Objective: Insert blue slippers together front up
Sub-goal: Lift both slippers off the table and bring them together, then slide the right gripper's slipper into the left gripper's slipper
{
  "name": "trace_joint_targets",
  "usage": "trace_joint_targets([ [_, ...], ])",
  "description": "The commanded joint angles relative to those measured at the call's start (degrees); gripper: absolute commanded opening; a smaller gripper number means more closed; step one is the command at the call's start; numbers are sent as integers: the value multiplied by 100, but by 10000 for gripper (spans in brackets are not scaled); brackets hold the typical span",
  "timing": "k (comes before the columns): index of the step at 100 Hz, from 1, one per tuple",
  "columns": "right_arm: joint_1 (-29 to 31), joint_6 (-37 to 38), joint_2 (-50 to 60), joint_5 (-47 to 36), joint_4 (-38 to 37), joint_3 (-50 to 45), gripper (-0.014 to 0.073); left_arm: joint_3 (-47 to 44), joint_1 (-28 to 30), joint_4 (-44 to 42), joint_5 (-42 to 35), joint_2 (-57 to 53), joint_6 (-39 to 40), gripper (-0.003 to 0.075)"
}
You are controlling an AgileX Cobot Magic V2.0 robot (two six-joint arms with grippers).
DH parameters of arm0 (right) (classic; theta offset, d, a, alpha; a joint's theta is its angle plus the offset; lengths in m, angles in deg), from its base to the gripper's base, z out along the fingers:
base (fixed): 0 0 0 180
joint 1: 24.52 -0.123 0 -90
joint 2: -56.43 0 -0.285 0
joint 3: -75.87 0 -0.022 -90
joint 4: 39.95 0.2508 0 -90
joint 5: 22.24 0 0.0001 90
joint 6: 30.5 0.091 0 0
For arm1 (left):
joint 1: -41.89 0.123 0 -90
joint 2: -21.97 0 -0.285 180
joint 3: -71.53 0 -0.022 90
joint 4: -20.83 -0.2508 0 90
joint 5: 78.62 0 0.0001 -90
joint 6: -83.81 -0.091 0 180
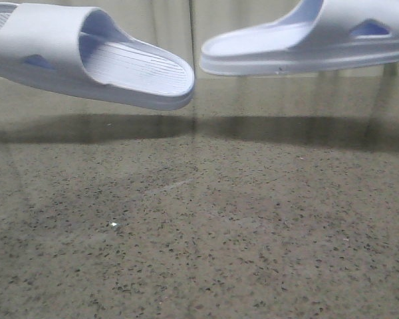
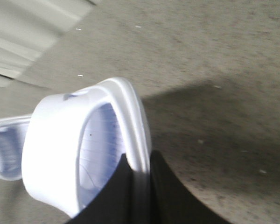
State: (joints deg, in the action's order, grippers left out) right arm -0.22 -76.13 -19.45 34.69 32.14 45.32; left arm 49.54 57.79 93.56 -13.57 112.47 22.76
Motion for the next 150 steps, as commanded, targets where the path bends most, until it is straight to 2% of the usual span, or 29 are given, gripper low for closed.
trace_joint_targets([
  [1, 36, -236, 133, 225, 635, 153, -104, 183, 25, 444, 306, -207, 119, 15],
  [21, 36, -446, 101, 325, 848, 153, -104, 183, 15, 968, 754, -207, 191, 15],
  [40, 1, -689, -146, 586, 1155, 153, -104, 183, -176, 985, 754, -207, 294, 15],
  [66, -414, -1160, -393, 460, 1296, 153, -104, 183, -578, 1163, 754, -207, 441, 15],
  [92, -603, -1492, -641, 189, 1356, 153, -104, 183, -740, 1220, 754, -197, 934, 15],
  [116, -686, -1647, -1010, 253, 1455, 153, -104, 183, -1014, 1258, 754, -164, 1193, 15],
  [150, -1300, -1899, -1690, 501, 1668, 367, -104, 183, -1431, 1291, 754, -164, 1256, 15],
])
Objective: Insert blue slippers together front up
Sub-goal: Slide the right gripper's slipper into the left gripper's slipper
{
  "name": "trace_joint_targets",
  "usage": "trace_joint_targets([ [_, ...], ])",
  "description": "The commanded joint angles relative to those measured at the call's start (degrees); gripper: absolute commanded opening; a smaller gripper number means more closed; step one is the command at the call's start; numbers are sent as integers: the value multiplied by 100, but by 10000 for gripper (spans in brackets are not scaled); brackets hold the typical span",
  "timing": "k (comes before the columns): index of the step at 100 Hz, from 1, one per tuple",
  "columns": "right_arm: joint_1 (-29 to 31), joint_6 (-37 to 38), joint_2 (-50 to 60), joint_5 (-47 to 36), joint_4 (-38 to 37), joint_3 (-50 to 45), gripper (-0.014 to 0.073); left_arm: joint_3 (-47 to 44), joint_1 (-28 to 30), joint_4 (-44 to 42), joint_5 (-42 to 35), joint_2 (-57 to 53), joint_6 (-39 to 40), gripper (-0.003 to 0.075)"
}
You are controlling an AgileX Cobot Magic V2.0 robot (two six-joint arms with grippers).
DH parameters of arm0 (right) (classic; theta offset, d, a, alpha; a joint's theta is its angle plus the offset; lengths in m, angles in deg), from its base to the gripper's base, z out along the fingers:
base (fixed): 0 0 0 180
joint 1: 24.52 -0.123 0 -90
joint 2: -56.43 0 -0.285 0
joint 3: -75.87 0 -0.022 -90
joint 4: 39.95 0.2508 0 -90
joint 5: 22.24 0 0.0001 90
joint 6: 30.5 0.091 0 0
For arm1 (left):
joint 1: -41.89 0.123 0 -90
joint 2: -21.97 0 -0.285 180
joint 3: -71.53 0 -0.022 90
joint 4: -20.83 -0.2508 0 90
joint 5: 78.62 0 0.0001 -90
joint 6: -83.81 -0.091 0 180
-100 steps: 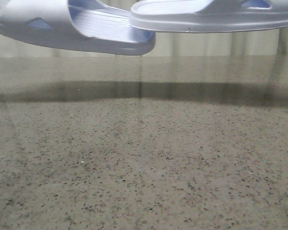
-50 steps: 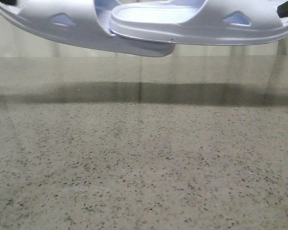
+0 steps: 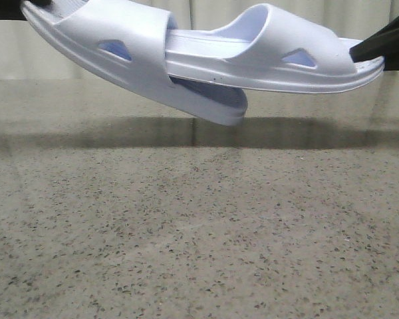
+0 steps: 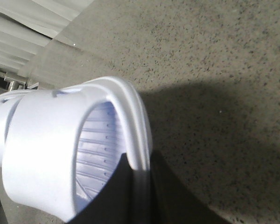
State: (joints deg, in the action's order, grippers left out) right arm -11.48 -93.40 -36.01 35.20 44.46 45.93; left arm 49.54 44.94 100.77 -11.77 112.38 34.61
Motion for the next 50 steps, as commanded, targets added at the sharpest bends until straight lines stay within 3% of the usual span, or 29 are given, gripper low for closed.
trace_joint_targets([
  [1, -191, -172, -79, 468, 435, 349, -104, 183, -145, 570, 574, -155, 70, 15],
  [50, -1366, -152, -1031, 745, 543, 1667, -99, 183, -230, 560, 574, -144, 84, 15],
])
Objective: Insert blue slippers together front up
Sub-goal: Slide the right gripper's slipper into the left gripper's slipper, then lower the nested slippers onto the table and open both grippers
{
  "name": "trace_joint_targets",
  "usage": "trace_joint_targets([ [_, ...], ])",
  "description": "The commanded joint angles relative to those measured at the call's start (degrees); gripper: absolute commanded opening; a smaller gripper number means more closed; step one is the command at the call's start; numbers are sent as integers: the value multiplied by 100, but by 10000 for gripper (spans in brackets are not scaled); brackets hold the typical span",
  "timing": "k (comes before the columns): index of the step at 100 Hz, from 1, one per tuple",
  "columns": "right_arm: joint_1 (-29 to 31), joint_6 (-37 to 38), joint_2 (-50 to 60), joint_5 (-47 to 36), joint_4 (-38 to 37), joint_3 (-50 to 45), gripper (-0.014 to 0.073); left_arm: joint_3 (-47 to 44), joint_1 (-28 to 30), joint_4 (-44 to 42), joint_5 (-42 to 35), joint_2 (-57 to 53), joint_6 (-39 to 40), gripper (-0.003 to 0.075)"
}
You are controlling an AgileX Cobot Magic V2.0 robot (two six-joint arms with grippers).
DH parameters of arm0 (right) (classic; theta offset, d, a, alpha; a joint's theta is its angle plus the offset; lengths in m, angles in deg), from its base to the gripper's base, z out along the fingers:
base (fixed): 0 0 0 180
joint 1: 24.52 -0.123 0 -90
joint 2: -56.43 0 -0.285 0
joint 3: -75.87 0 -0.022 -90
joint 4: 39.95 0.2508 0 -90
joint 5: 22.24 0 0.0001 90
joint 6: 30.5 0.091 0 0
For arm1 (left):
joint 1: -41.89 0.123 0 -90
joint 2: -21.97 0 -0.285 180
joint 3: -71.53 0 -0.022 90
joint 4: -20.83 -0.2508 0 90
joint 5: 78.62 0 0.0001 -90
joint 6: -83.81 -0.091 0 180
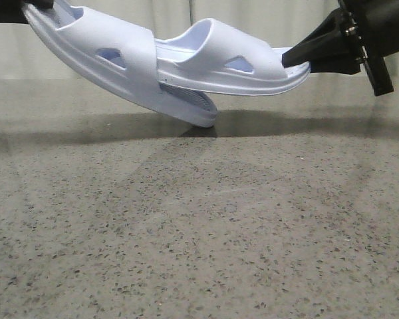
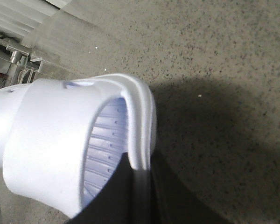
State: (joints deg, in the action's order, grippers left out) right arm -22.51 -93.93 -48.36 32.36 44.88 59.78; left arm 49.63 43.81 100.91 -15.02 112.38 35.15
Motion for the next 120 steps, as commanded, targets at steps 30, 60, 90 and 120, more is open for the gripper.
trace_joint_targets([
  [30, -530, -99, 205, 1104, 572, 534, -99, 174, -117, 534, 899, -144, 30, 15],
  [60, -521, 17, 205, 1003, 129, 534, -7, 174, 30, 572, 899, -144, 20, 15],
  [90, -82, 17, 205, 1494, 180, 534, 246, 174, 353, 572, 899, -144, -3, 15],
  [120, 590, 73, 205, 1961, 191, 534, 258, 174, 353, 572, 681, -144, -72, 15],
])
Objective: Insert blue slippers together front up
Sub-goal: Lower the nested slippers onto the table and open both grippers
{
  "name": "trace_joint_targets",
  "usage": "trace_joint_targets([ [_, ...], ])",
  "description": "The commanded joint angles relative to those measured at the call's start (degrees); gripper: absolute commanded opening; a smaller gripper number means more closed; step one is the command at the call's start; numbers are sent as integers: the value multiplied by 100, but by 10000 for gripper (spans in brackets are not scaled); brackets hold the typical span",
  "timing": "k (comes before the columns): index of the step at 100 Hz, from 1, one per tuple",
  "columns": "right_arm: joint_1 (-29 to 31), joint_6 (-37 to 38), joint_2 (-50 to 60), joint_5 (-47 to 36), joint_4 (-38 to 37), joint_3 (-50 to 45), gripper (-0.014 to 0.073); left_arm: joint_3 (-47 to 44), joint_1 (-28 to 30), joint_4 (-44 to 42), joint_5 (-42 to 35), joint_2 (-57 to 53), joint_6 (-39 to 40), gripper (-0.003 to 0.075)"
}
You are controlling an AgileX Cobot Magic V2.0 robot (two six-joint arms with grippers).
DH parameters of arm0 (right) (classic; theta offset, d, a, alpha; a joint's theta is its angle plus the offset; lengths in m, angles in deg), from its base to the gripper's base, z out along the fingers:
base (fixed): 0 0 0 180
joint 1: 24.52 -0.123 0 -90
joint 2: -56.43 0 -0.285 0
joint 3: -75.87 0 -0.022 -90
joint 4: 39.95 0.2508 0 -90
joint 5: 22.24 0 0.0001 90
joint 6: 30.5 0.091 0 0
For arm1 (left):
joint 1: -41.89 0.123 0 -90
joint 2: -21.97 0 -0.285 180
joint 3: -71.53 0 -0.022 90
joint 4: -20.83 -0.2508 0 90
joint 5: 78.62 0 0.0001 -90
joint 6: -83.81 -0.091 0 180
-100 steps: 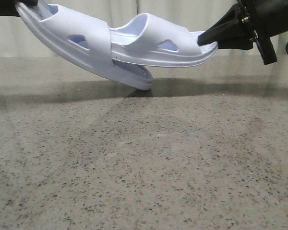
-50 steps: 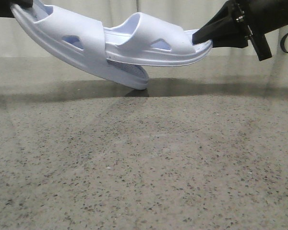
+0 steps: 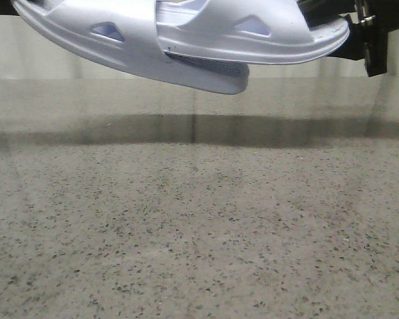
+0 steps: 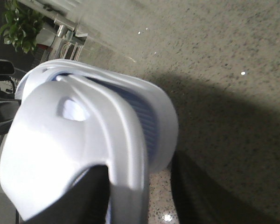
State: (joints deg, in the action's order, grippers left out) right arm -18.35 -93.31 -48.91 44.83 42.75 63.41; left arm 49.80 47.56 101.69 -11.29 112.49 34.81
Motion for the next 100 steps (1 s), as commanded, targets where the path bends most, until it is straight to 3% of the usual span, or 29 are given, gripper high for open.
trace_joint_targets([
  [1, 197, 15, 260, 714, 405, 171, 258, 157, -22, 494, 298, -155, -39, 15],
  [31, 561, 97, 260, 796, 394, 171, 258, 157, -22, 341, -90, -27, -141, 15],
  [76, 554, 441, 260, 796, 348, 171, 257, 157, -22, 305, -472, 822, -722, 27],
  [88, 554, 441, 260, 796, 348, 171, 257, 157, -22, 283, -461, 980, -987, 139],
  [100, 554, 441, 260, 796, 348, 171, 257, 157, -22, 258, -569, 1034, -1108, 348],
])
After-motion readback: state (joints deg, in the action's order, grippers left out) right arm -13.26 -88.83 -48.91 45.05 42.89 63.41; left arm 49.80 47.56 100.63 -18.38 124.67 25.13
